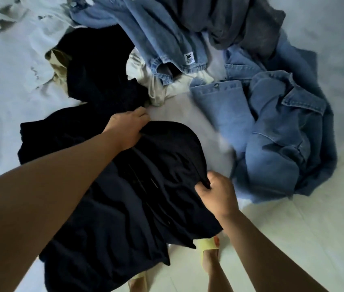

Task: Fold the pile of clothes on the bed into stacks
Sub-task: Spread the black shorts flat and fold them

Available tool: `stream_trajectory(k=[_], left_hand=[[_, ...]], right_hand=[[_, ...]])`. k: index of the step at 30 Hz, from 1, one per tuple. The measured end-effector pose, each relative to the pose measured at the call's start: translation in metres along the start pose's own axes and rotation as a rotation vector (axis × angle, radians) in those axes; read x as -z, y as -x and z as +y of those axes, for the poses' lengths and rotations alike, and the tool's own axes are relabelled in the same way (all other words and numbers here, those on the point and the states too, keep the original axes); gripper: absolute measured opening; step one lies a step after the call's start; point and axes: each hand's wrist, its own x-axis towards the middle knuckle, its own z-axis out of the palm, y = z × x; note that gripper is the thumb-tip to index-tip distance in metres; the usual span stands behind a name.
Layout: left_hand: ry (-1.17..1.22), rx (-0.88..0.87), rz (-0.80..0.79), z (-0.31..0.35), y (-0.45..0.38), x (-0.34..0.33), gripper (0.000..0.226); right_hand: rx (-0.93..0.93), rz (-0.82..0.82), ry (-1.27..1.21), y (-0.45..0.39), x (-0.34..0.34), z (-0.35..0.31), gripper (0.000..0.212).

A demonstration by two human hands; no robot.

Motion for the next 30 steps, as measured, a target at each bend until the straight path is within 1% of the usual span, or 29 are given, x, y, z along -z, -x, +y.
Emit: stream_trajectory(k=[2,4,8,12,15,18,20,22,23,24,25,28,29,30], left_hand=[[-0.014,-0.100,0.002,-0.021,0.019,0.009,0.046],[-0.027,-0.145,0.003,-0.048,0.039,0.016,0.044],[-0.017,-0.125,0.006,-0.096,0.081,0.025,0.042],[0.023,-0.109,0.040,-0.135,0.127,0.021,0.039],[0.036,-0.053,0.037,-0.160,0.157,0.010,0.039],[0.045,-0.001,0.035,-0.176,0.182,-0.009,0.039],[0.003,0.065,-0.030,-0.184,0.198,-0.025,0.047],[-0.119,0.120,-0.127,-0.187,0.210,-0.039,0.060],[-0.135,0.155,-0.153,-0.187,0.216,-0.044,0.064],[-0.101,0.196,-0.156,-0.187,0.222,-0.051,0.066],[-0.034,0.228,-0.122,-0.187,0.228,-0.059,0.064],[0.223,0.242,0.128,-0.173,0.236,-0.073,0.050],[0.279,0.258,0.171,-0.166,0.237,-0.074,0.047],[0.306,0.276,0.148,-0.158,0.237,-0.073,0.049]], right_hand=[[-0.022,-0.048,0.052,0.015,0.000,-0.013,0.030],[0.028,-0.063,0.090,0.032,-0.001,-0.034,0.029],[0.133,-0.176,0.116,0.063,-0.014,-0.086,0.028],[0.186,-0.336,0.101,0.091,-0.036,-0.144,0.041],[0.211,-0.428,0.056,0.114,-0.059,-0.182,0.042],[0.209,-0.559,0.004,0.134,-0.086,-0.206,0.037],[0.186,-0.651,-0.034,0.145,-0.103,-0.214,0.030],[0.179,-0.677,-0.016,0.149,-0.114,-0.215,0.030],[0.175,-0.668,-0.010,0.150,-0.118,-0.213,0.032],[0.171,-0.652,-0.010,0.149,-0.121,-0.211,0.034],[0.163,-0.635,-0.009,0.148,-0.123,-0.208,0.036],[0.141,-0.610,0.017,0.145,-0.125,-0.203,0.043],[0.137,-0.604,0.028,0.143,-0.124,-0.203,0.045],[0.138,-0.595,0.040,0.141,-0.124,-0.203,0.047]])
